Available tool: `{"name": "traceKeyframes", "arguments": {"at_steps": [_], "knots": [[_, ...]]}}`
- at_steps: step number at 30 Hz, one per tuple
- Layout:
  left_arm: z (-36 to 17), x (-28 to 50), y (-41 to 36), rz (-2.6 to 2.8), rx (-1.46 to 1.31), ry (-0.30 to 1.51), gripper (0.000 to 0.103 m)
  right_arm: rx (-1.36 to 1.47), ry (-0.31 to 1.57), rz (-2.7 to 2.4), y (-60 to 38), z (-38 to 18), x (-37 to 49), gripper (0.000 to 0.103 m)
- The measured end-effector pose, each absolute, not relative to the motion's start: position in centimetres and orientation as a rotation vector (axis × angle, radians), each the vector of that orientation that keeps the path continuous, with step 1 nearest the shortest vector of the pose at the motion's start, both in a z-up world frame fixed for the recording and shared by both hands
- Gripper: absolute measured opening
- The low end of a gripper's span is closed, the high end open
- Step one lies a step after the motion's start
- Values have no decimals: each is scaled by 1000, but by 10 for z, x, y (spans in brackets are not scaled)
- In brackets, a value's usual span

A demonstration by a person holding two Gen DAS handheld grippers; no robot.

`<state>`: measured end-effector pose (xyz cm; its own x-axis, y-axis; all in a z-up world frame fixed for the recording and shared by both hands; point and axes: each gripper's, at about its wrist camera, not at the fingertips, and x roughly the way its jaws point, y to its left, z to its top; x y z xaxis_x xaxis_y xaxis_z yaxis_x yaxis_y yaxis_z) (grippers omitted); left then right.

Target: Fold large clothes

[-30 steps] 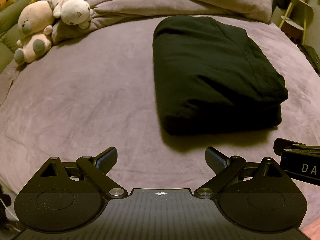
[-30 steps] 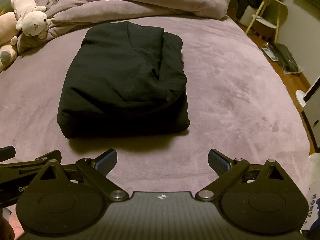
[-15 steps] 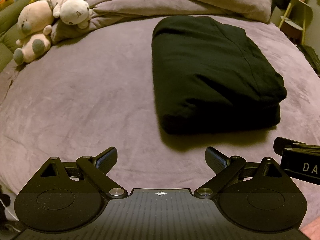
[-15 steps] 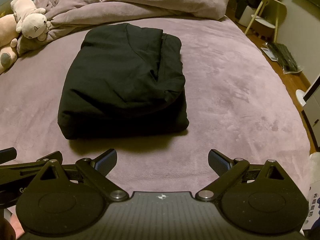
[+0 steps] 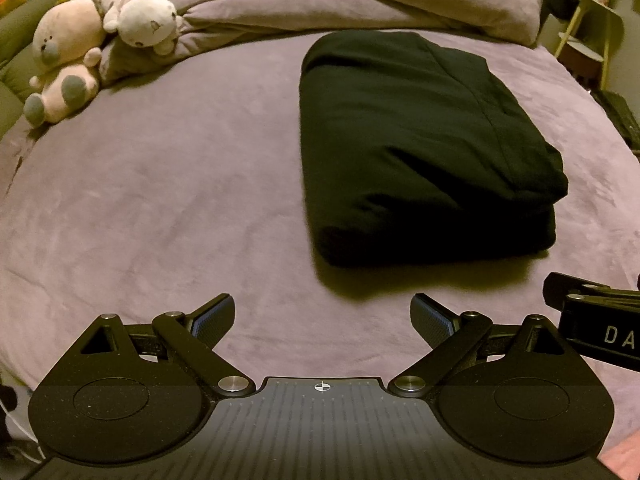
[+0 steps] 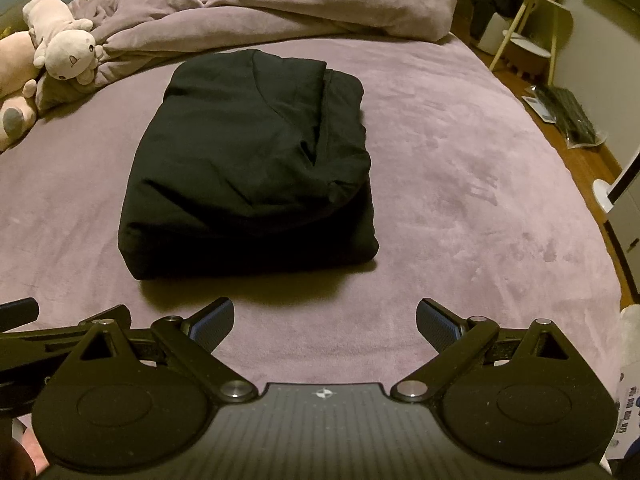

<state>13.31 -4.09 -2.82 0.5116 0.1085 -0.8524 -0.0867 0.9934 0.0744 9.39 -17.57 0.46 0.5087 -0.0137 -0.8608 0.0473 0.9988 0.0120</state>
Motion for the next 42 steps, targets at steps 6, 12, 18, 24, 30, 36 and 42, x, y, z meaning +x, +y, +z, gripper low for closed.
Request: {"name": "traceKeyframes", "arguments": {"at_steps": [6, 12, 18, 24, 30, 36, 42], "knots": [[-29, 133, -42, 116, 21, 1028, 98, 34, 1037, -35, -175, 5, 94, 98], [-30, 133, -42, 114, 21, 1033, 98, 35, 1038, -34, -175, 5, 94, 98], [-30, 134, -41, 111, 18, 1034, 98, 35, 1034, -37, -175, 5, 93, 98], [-31, 133, -42, 111, 12, 1037, 98, 31, 1028, -36, -176, 5, 92, 98], [-32, 133, -43, 110, 11, 1039, 98, 31, 1028, -34, -176, 4, 91, 98], [-31, 129, -46, 118, 19, 1016, 98, 30, 1029, -35, -176, 5, 91, 98], [-31, 131, -43, 105, 16, 1034, 98, 34, 1027, -40, -176, 5, 91, 98]]}}
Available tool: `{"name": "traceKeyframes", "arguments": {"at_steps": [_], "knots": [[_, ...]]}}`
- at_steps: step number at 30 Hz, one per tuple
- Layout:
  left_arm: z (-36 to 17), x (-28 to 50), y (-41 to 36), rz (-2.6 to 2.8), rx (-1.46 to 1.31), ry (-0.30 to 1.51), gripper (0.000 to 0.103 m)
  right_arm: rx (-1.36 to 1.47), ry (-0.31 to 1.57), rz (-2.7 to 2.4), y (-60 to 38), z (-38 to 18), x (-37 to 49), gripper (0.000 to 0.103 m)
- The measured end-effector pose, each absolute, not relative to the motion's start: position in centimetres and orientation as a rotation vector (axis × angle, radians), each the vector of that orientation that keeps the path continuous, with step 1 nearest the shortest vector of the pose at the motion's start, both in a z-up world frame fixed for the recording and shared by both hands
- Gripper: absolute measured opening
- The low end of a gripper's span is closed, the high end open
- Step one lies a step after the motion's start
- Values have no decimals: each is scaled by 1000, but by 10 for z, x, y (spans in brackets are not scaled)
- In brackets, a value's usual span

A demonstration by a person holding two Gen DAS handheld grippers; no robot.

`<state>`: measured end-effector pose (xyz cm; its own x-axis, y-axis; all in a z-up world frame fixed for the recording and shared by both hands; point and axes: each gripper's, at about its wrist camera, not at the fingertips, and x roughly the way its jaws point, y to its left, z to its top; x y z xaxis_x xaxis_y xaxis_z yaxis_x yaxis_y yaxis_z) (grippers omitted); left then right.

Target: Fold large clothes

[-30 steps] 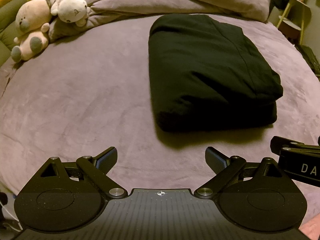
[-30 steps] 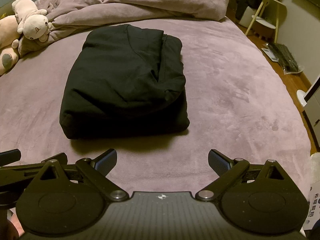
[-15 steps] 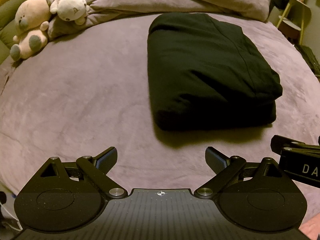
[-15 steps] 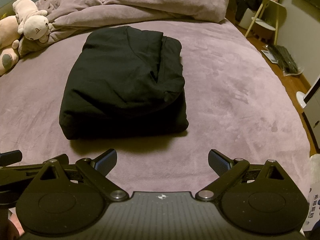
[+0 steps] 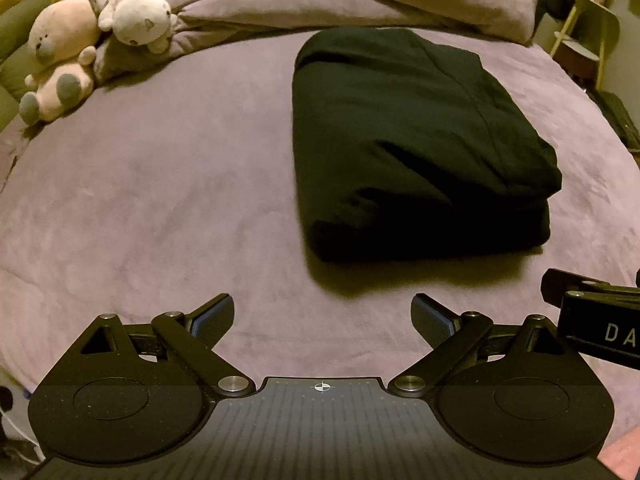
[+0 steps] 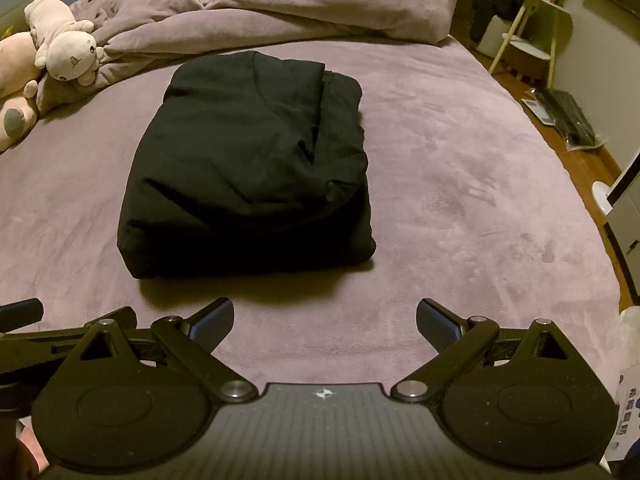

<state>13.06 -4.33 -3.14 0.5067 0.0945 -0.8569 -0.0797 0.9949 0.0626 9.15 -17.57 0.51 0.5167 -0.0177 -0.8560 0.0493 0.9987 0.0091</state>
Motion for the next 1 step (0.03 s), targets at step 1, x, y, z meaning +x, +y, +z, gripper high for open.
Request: {"name": "traceKeyframes", "arguments": {"at_steps": [1], "knots": [[-32, 132, -43, 107, 15, 1042, 98, 35, 1027, -41, -176, 5, 92, 98]]}}
